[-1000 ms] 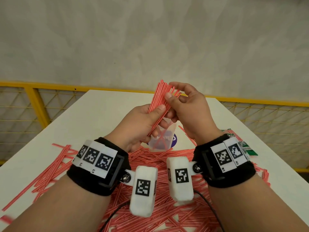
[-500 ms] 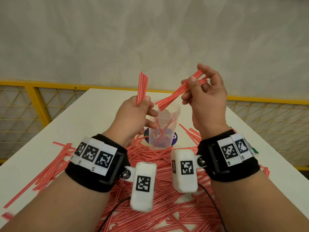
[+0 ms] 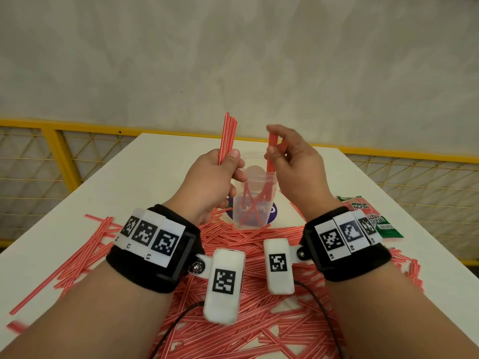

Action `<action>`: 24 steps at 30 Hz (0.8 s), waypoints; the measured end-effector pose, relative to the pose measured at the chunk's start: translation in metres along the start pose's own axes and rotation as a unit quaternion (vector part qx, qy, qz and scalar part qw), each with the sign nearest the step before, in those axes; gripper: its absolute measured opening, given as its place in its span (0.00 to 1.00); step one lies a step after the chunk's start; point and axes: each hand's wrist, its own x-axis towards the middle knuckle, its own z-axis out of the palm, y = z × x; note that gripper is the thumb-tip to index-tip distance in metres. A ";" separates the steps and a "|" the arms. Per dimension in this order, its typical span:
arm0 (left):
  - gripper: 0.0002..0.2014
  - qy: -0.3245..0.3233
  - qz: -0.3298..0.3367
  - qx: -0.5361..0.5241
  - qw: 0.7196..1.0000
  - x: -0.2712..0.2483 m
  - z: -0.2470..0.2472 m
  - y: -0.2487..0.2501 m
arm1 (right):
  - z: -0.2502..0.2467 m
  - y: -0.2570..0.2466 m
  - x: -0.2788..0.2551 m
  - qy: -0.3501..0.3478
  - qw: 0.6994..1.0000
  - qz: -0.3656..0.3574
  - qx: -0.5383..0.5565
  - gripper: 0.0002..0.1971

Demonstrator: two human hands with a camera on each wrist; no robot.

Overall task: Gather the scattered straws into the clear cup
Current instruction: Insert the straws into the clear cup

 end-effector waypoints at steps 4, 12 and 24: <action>0.14 -0.006 0.000 0.007 1.000 -0.002 0.002 0.001 | 0.003 0.000 -0.003 -0.038 0.991 -0.005 -0.132 0.15; 0.15 -0.046 -0.015 -0.034 0.998 -0.003 0.001 0.002 | -0.002 -0.006 -0.001 -0.018 0.994 0.018 -0.107 0.13; 0.18 -0.198 -0.040 -0.096 0.975 -0.005 -0.003 0.004 | -0.010 -0.031 0.000 -0.038 0.982 0.078 0.166 0.18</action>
